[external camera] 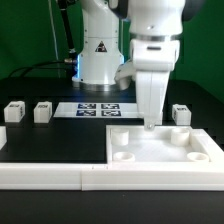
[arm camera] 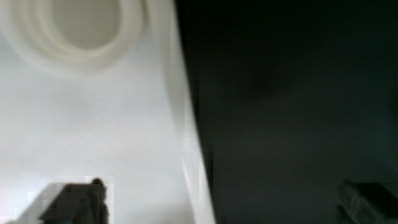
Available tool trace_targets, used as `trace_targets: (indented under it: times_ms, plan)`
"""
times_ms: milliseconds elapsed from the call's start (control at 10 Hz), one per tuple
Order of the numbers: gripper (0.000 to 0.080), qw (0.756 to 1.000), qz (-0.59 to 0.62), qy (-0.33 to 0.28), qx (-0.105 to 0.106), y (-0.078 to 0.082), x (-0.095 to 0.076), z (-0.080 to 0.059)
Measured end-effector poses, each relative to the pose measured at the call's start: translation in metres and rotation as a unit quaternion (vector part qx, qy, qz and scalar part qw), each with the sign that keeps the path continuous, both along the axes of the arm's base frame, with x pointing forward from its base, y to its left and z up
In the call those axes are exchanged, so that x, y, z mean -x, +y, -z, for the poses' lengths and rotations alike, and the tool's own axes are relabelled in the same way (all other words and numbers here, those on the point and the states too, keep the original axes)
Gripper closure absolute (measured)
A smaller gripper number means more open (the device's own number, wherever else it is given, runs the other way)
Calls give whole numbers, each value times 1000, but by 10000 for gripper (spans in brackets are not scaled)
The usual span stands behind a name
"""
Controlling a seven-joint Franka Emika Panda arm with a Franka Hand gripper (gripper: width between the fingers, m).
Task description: Assemble square table
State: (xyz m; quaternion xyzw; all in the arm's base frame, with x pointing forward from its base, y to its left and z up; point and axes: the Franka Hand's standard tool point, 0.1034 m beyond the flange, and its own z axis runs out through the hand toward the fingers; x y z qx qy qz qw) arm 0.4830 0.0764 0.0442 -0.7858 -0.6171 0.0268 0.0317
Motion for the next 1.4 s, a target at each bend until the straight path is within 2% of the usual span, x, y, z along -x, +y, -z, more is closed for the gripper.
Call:
trace_targets:
  times_ms: [200,300,400,500,600,800,1000,1200,1400]
  plan:
    - [151,988,152,5,22,20,7,-20]
    - [151,975,221,1,28,35,8,-28]
    - [151,957,289,-6,30,62,10,-36]
    - [151,948,317,-9,29,72,12,-36]
    - [151,935,353,-20,15,64,12,-29]
    - [151,900,436,-14,19,67,13,-29]
    - [151,853,522,-1,28,80,22,-21]
    - [151,783,620,23,38,93,33,-10]
    - [151,791,610,28,42,92,34,-10]
